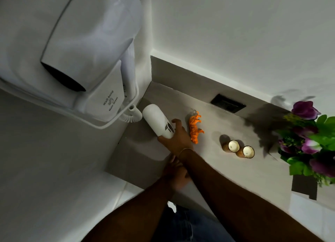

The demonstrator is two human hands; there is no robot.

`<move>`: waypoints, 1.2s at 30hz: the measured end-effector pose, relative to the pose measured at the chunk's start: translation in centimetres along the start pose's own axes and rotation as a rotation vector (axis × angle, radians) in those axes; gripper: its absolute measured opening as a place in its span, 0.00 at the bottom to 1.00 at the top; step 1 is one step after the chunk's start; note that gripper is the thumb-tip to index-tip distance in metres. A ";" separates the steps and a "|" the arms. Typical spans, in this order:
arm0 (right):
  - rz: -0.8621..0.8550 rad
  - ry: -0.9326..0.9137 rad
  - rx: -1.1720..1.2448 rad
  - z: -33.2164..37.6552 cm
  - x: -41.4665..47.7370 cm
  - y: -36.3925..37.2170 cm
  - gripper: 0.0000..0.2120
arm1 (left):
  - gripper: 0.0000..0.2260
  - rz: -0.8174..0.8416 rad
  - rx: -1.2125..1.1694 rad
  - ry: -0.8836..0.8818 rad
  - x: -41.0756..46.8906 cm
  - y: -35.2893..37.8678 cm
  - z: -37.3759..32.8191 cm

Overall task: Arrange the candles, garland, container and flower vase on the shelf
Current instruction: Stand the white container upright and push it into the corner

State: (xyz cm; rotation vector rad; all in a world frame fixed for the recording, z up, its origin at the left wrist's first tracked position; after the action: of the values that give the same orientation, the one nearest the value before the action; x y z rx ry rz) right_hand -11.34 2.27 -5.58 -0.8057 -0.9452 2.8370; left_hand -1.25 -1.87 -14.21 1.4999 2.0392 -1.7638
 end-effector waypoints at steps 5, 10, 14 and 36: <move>-0.130 -0.076 -0.005 1.5 -0.4 -3.4 0.45 | 0.31 -0.119 0.030 0.022 -0.3 -0.3 -0.2; -0.191 -0.214 0.063 3.6 -0.4 -6.6 0.43 | 0.33 -0.213 -0.048 0.075 -0.6 -1.0 -0.5; -0.074 -0.348 -0.064 6.2 0.4 -8.2 0.43 | 0.36 -0.235 -0.037 0.068 -0.8 -0.8 -0.4; 0.082 -0.435 -0.215 9.1 3.1 -8.7 0.35 | 0.38 -0.240 -0.027 0.056 -0.8 -0.8 -0.4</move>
State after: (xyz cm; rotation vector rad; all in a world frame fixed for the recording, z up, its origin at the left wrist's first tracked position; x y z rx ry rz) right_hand -19.53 5.00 4.17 -0.2357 -1.3100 3.0848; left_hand -1.19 -2.01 -12.99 1.3618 2.3477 -1.7806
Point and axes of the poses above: each hand's wrist, its own x-axis towards the middle knuckle, its own y-axis out of the palm, z = x × y, the point moved 6 cm from there along x, towards the middle knuckle, and after that the axes turned 2 degrees about x, right-handed, at the moved point
